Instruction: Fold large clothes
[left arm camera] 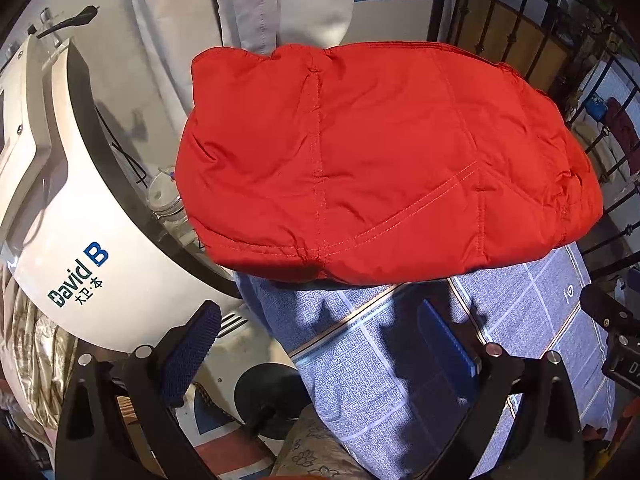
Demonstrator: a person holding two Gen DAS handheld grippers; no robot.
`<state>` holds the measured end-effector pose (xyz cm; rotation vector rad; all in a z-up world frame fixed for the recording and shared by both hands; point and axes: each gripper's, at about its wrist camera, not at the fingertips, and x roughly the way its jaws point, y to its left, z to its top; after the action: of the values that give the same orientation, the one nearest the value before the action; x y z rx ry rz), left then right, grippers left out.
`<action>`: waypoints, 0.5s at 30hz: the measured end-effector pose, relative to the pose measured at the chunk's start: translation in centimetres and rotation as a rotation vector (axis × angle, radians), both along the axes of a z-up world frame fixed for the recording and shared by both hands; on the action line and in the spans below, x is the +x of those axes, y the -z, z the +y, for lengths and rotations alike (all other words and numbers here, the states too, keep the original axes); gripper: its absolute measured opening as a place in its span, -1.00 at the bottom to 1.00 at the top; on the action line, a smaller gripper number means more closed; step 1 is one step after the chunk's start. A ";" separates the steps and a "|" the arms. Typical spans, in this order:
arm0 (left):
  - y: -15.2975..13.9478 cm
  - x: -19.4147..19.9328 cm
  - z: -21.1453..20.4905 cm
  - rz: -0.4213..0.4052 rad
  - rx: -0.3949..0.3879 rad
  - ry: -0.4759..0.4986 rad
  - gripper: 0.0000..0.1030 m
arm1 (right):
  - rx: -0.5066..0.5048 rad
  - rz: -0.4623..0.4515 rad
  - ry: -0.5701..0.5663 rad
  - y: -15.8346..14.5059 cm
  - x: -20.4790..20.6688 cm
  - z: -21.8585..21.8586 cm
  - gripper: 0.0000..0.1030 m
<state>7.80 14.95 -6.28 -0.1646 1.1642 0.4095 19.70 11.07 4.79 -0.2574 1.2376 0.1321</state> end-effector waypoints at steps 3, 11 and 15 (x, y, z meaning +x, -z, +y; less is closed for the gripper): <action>-0.1 0.0 -0.1 0.001 0.009 0.003 0.88 | -0.001 0.000 0.000 0.0 0.0 0.0 0.79; -0.2 -0.2 -0.1 -0.002 0.008 -0.005 0.88 | -0.003 -0.004 -0.004 0.0 -0.1 0.1 0.79; -0.2 -0.1 0.0 -0.001 0.009 -0.007 0.88 | -0.002 -0.002 -0.008 0.0 -0.3 0.1 0.79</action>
<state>7.68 14.90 -6.11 -0.1607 1.1611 0.4207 19.42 11.21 4.80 -0.2640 1.2347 0.1381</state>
